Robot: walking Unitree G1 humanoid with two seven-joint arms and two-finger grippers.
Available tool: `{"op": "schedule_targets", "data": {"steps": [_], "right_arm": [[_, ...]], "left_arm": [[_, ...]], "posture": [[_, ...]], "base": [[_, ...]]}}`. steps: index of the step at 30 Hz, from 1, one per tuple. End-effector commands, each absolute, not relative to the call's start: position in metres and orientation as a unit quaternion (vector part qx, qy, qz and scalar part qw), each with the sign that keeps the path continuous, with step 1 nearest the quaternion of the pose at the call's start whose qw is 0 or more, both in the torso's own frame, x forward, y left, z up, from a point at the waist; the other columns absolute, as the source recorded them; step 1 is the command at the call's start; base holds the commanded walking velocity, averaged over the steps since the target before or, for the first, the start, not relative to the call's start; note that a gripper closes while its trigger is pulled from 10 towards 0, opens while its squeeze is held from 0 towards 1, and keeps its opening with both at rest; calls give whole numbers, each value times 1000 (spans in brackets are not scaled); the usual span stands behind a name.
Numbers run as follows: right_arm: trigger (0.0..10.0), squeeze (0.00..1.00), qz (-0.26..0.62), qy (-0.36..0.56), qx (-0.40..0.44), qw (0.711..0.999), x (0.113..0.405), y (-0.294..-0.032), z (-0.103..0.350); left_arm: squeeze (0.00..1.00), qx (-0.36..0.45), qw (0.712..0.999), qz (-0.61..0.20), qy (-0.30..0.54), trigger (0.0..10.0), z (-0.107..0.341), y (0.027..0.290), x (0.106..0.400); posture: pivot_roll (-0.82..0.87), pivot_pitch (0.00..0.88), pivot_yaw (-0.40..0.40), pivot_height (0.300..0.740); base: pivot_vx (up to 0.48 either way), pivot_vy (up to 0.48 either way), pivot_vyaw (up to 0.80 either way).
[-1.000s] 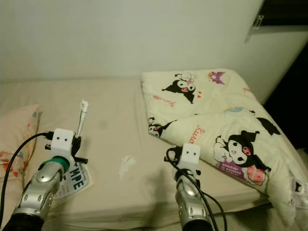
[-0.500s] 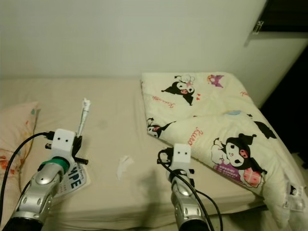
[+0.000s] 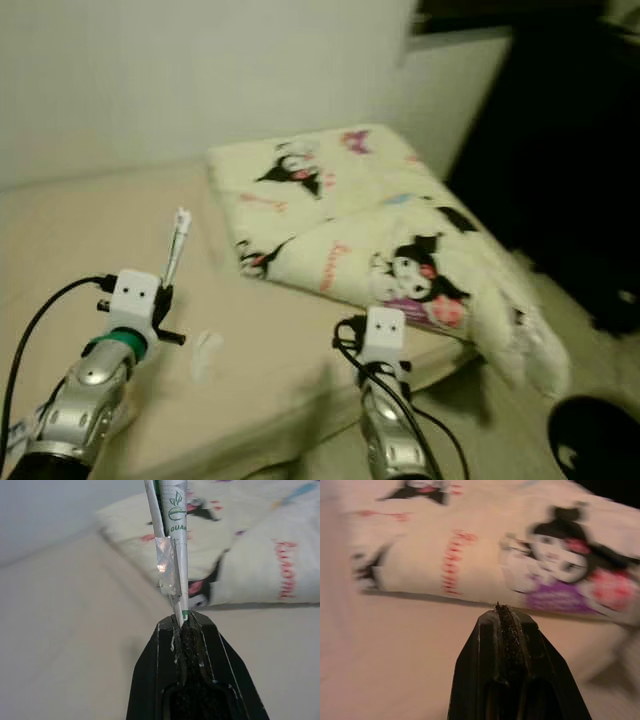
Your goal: Clean up the room
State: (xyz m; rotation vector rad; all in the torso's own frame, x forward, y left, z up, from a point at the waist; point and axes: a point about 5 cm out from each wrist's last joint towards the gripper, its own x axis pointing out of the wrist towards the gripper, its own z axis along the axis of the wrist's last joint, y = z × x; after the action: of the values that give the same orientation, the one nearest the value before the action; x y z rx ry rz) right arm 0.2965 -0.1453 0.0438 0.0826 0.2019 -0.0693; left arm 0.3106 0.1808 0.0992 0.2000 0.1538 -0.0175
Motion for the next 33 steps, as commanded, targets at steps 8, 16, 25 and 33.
{"op": "schedule_targets", "data": {"steps": [8, 16, 25, 33], "right_arm": [[10000, 0, -34, 127, 44, 990, 295, -143, 36], [10000, 0, -38, 124, 27, 991, 297, -148, 39], [10000, 0, -70, 105, 21, 992, 297, -150, 44], [10000, 0, -83, 101, 38, 991, 298, -149, 45]], "left_arm": [[0, 112, 990, -9, 82, 10000, 93, 180, 306], [0, 114, 991, 1, 76, 10000, 97, 184, 309], [0, 118, 990, -4, 77, 10000, 97, 182, 311], [0, 113, 991, -1, 75, 10000, 98, 181, 315]], "posture": [[103, 0, 34, 740], [103, 0, 38, 740], [99, 0, 43, 740], [94, 0, 38, 740]], "base": [[0, 0, -800], [0, 0, -800], [0, 0, -800], [0, 0, -800]]}}
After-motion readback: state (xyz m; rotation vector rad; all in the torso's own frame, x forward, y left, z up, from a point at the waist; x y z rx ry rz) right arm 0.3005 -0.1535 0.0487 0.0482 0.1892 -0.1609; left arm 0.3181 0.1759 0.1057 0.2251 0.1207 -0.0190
